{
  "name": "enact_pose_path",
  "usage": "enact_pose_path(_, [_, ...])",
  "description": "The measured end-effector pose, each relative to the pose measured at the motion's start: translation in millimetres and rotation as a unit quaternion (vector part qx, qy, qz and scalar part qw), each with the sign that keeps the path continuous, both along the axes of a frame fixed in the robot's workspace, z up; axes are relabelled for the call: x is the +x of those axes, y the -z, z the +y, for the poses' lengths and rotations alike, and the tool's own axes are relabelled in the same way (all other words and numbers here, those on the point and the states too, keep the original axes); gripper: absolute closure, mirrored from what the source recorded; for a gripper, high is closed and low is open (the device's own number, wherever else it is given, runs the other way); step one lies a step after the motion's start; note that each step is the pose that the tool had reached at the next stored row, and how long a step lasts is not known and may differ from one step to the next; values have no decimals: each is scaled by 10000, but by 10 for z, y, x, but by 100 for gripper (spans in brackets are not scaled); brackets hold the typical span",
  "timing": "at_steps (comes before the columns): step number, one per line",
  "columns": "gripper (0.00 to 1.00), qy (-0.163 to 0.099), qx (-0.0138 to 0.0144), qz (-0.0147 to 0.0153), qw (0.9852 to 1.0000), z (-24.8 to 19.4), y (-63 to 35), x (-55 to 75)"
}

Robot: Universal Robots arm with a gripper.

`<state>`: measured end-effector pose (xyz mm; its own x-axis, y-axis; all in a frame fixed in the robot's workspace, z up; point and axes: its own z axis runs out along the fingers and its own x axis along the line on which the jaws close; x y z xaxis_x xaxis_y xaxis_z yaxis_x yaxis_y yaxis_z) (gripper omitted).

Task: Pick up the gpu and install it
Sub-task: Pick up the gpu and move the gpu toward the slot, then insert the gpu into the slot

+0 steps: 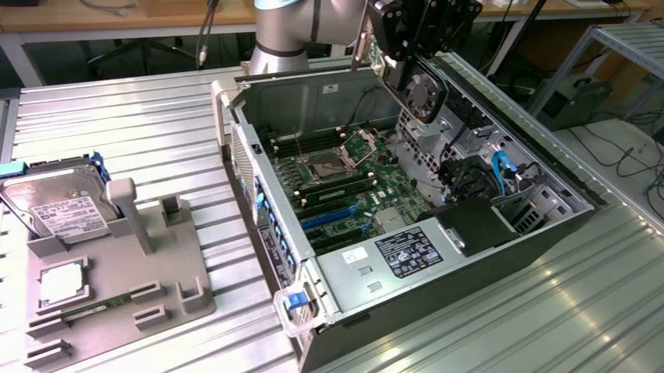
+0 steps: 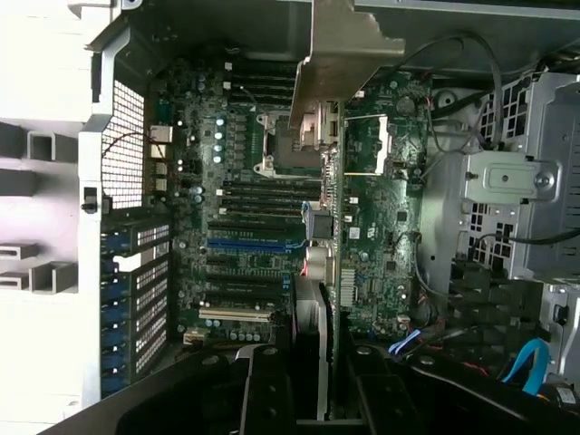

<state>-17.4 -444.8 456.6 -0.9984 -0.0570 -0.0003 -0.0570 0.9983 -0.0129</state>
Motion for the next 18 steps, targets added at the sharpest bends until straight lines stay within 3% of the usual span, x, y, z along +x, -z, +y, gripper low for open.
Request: enact_pose_path(18, [72,-89,1,0,10000,0,1,6])
